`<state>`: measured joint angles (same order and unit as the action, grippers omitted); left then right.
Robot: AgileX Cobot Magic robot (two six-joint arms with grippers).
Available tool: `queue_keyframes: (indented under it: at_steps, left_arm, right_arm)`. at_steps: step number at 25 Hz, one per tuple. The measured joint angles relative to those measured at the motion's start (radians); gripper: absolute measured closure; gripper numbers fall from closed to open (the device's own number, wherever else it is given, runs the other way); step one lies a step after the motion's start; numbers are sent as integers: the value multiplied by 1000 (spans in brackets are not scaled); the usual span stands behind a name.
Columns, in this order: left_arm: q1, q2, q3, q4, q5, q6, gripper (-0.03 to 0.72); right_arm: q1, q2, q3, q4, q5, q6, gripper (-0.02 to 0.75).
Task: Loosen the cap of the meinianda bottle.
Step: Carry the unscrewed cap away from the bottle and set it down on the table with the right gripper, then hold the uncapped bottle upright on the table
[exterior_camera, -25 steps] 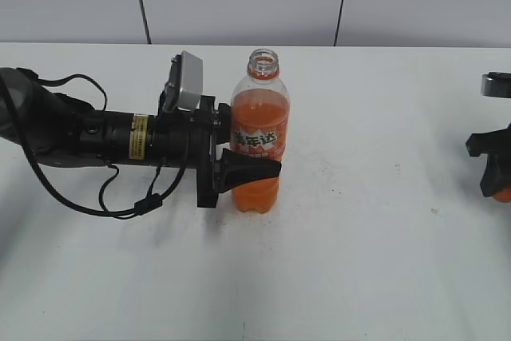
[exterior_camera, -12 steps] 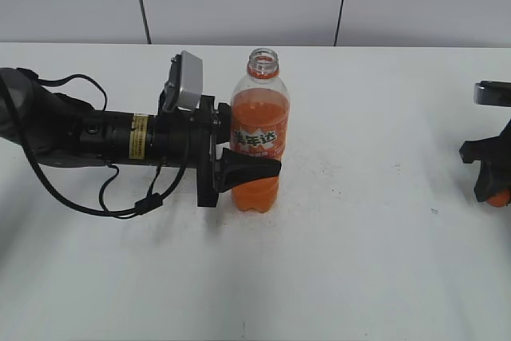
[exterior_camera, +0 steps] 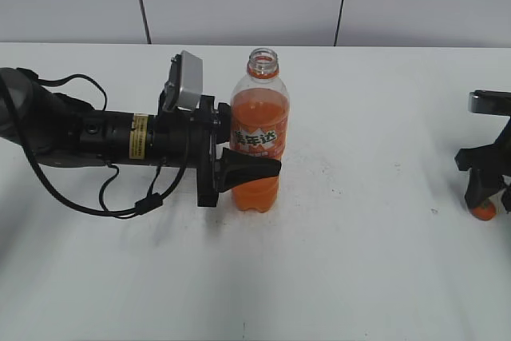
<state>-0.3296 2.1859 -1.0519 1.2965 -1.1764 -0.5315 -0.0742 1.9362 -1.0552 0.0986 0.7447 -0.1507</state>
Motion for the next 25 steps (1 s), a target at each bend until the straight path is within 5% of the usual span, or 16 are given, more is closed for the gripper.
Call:
queue_keyframes:
  at_steps: [5,16,21,25]
  left_arm:
    - [0,0,0,-1,0,0,267]
    - [0,0,0,-28,14,-60,262]
    - [0,-5,0,-53,-21,-91,65]
    - [0,-10,0,-34,-25,-102,24]
  right_arm:
    - [0,0,0,3,0,-1,238]
    - [1,0,-178,47,181,-1,223]
    - [1,1,-255,53,214,-1,223]
    - [1,1,-284,69,231,-1,223]
